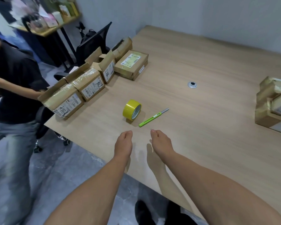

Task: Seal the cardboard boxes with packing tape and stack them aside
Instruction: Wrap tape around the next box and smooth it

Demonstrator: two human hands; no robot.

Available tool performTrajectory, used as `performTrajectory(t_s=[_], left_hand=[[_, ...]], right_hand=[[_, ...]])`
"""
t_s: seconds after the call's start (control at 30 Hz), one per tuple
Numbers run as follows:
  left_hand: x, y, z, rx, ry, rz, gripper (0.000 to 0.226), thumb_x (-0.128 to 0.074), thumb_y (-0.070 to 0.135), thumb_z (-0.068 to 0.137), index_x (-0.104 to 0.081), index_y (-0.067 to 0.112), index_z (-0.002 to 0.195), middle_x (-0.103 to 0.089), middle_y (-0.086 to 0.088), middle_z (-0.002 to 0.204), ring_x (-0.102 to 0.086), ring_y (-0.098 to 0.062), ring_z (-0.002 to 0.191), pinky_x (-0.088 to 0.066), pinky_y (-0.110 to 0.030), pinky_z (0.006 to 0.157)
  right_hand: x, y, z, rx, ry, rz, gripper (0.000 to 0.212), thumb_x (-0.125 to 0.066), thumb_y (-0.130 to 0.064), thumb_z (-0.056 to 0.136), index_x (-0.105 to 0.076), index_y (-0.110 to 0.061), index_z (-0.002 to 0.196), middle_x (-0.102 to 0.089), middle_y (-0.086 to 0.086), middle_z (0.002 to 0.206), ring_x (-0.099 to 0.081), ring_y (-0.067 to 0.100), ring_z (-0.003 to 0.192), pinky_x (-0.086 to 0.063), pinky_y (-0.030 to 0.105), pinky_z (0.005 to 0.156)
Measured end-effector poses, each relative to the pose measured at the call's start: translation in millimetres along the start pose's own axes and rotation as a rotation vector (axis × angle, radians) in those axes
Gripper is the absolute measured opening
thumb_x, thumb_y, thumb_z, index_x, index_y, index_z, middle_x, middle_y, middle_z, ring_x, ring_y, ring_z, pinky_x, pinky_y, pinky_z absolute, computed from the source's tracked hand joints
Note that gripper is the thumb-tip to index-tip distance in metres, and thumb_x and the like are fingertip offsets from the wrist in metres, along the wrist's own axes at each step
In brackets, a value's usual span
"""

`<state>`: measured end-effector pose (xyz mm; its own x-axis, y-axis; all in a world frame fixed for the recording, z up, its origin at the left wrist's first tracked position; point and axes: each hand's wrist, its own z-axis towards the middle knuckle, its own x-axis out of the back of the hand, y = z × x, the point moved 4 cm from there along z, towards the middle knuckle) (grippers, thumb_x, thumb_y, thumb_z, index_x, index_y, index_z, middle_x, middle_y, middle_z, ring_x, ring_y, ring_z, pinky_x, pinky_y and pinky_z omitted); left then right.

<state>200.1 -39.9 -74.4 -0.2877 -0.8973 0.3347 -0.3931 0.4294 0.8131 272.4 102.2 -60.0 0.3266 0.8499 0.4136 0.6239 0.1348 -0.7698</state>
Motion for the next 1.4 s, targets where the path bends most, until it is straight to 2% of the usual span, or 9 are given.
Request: performTrajectory(t_s=[0.2,0.43,0.53,0.7,0.83,1.0,1.13,1.23,1.4], left_hand=[[12,0,8,-0.005,0.012,-0.009,0.04,-0.044,0.033,0.104,-0.056,0.015,0.138,-0.055,-0.004,0.141,-0.049,-0.023,0.13,-0.037,-0.035,0.107],[17,18,32,-0.014,0.057,-0.017,0.04,-0.042,0.032,0.105,-0.054,0.015,0.139,-0.054,-0.004,0.141,-0.048,-0.017,0.121,-0.034,-0.029,0.099],[19,30,46,-0.006,0.081,-0.026,0.041,-0.042,0.034,0.105,-0.054,0.016,0.14,-0.053,-0.003,0.143,-0.047,-0.021,0.13,-0.035,-0.032,0.104],[25,42,66,0.016,0.127,-0.034,0.041,-0.042,0.035,0.104,-0.055,0.017,0.138,-0.055,-0.003,0.14,-0.049,-0.023,0.129,-0.037,-0.039,0.11],[31,46,84,0.037,0.146,-0.04,0.041,-0.043,0.037,0.103,-0.055,0.018,0.138,-0.055,-0.005,0.14,-0.048,-0.024,0.13,-0.036,-0.042,0.112],[50,44,106,0.059,0.165,-0.048,0.041,-0.042,0.034,0.105,-0.054,0.015,0.138,-0.054,-0.005,0.141,-0.048,-0.023,0.127,-0.036,-0.036,0.105],[70,37,124,0.092,0.17,-0.128,0.039,-0.04,0.031,0.106,-0.052,0.013,0.139,-0.053,-0.003,0.133,-0.046,-0.015,0.109,-0.033,-0.03,0.092],[108,18,138,0.141,0.242,-0.117,0.037,-0.041,0.031,0.105,-0.055,0.016,0.136,-0.053,0.003,0.121,-0.047,-0.015,0.108,-0.034,-0.03,0.093],[171,-9,153,0.254,0.406,-0.155,0.037,-0.04,0.036,0.101,-0.058,0.017,0.128,-0.06,-0.007,0.126,-0.054,-0.028,0.117,-0.042,-0.046,0.105]], right_hand=[[-8,-10,6,0.016,0.03,-0.006,0.038,-0.033,-0.04,0.108,-0.05,-0.017,0.082,-0.061,0.011,0.101,-0.061,0.032,0.11,-0.045,0.045,0.09],[7,-27,32,0.025,0.071,0.019,0.036,-0.034,-0.035,0.108,-0.05,-0.015,0.082,-0.054,0.006,0.087,-0.059,0.033,0.101,-0.043,0.042,0.08],[10,-36,50,0.041,0.064,0.028,0.038,-0.035,-0.034,0.108,-0.046,-0.02,0.074,-0.054,0.007,0.086,-0.058,0.03,0.095,-0.042,0.042,0.08],[15,-53,73,0.049,0.064,0.032,0.038,-0.036,-0.034,0.107,-0.045,-0.018,0.073,-0.051,0.003,0.079,-0.05,0.027,0.085,-0.037,0.037,0.073],[16,-71,92,0.09,0.084,0.023,0.034,-0.037,-0.029,0.106,-0.054,-0.009,0.086,-0.055,0.007,0.086,-0.05,0.028,0.087,-0.041,0.039,0.08],[-3,-103,105,0.189,0.126,0.044,0.033,-0.04,-0.022,0.105,-0.063,-0.001,0.096,-0.063,0.012,0.096,-0.053,0.027,0.091,-0.035,0.034,0.075],[-43,-134,116,0.242,0.062,0.046,0.03,-0.044,-0.023,0.103,-0.066,-0.004,0.096,-0.066,0.012,0.096,-0.058,0.029,0.094,-0.043,0.038,0.084],[-92,-152,122,0.216,-0.017,0.052,0.03,-0.045,-0.028,0.102,-0.066,-0.007,0.097,-0.067,0.012,0.096,-0.063,0.032,0.098,-0.05,0.046,0.088],[-158,-170,126,0.136,-0.19,0.048,0.026,-0.042,-0.03,0.102,-0.059,-0.014,0.091,-0.059,-0.003,0.087,-0.062,0.026,0.097,-0.047,0.034,0.069]])
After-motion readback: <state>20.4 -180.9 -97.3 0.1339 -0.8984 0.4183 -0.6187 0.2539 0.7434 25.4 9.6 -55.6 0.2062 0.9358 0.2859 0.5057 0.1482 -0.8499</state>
